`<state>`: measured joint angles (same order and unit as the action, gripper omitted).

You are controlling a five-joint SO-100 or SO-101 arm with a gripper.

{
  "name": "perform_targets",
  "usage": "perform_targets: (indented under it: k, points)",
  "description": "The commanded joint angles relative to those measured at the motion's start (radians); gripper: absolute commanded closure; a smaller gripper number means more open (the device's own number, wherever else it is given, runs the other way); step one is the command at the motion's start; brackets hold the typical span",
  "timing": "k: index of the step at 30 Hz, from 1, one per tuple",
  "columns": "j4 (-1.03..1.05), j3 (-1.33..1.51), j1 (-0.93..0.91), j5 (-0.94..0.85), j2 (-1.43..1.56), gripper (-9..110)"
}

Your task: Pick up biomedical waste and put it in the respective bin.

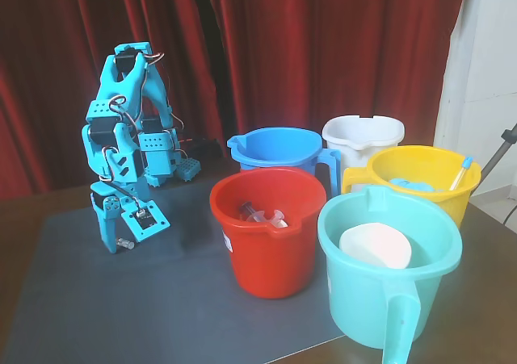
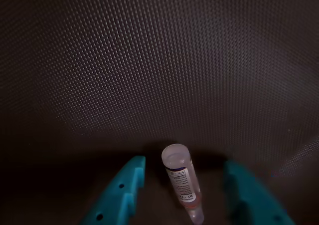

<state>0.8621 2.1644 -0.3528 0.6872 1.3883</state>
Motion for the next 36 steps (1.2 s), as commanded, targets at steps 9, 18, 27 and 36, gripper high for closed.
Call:
perform_targets:
  k: [9,18,27,36]
  points:
    - [-0.003,-0.009,-0.005,0.005,-0.031,102]
    - [-0.003,-0.028,-0.005,0.002,-0.015,102]
    - [0.468,-0.345,0.051,0.008,0.373,102]
    - [0.925,-0.861,0.268,0.216,0.505,102]
